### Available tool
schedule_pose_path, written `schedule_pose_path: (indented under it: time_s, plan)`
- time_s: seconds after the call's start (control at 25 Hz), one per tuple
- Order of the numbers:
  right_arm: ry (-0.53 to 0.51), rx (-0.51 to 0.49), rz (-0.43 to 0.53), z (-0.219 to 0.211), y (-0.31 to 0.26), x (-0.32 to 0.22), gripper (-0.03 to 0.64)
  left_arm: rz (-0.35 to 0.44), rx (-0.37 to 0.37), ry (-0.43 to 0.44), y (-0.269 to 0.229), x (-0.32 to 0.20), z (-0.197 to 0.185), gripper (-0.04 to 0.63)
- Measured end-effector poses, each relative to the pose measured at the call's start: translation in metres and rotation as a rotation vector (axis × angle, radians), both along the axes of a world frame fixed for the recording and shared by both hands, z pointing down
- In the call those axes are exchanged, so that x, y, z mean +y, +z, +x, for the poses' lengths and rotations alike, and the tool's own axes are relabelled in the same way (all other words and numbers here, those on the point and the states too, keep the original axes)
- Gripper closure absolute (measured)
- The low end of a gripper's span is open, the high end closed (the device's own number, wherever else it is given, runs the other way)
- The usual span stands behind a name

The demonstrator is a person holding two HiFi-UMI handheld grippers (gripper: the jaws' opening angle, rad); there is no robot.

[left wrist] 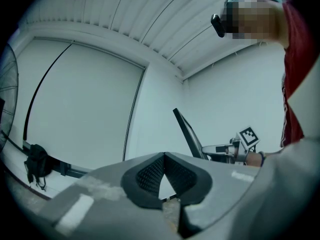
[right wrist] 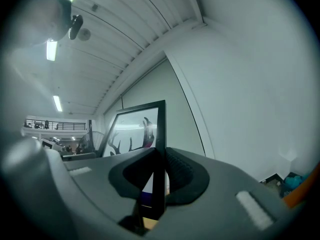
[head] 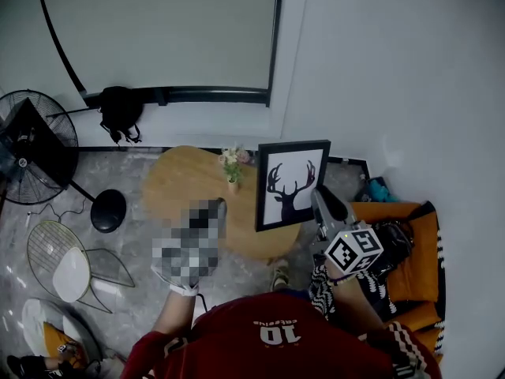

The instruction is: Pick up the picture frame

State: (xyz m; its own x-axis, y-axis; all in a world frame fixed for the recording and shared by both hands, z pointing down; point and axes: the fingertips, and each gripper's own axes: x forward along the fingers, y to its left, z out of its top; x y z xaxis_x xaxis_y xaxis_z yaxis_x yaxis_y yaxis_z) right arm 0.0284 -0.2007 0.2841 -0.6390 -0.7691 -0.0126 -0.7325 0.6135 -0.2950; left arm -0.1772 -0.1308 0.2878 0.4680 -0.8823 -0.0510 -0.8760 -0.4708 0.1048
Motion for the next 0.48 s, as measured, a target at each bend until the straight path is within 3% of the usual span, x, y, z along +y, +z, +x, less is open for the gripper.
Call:
schedule_pose_path:
  time_s: [0.48]
  plan:
    - [0.012, 0.021, 0.03, -0.002, -0.012, 0.015, 0.551, 0.031, -0.033, -0.011, -0.016, 0.014, -0.006, 0.595]
